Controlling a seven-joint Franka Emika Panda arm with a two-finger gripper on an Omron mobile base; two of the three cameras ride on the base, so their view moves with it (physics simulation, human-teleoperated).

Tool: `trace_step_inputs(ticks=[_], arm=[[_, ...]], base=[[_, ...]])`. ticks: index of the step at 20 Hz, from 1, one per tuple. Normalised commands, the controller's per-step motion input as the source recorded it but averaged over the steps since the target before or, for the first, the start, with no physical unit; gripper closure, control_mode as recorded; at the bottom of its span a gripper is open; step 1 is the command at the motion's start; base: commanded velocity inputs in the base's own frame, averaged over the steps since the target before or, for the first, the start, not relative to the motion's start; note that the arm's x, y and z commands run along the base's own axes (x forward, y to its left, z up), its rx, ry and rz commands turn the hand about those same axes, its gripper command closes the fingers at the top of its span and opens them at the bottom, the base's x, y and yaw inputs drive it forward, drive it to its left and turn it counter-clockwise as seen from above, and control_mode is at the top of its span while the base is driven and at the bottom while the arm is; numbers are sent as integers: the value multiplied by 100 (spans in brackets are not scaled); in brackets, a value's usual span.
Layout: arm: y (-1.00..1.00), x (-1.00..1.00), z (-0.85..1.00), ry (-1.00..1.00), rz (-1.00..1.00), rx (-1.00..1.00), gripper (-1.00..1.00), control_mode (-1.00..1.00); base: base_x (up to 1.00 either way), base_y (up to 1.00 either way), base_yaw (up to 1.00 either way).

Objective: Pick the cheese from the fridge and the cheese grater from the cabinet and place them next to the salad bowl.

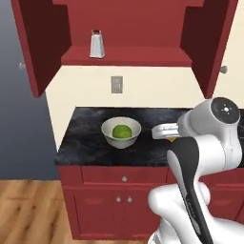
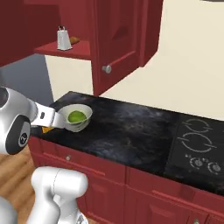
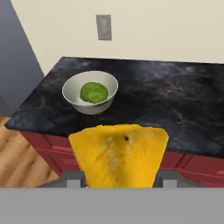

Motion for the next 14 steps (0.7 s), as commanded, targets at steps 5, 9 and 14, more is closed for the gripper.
trace_step_inputs(ticks=[5, 9, 14], arm=[[0, 0, 0, 0, 0, 0, 100, 100], [0, 0, 0, 0, 0, 0, 100, 100], [0, 0, 0, 0, 0, 0, 100, 100]], base=[[39, 67, -55], [40, -4, -44], [36, 14, -25]])
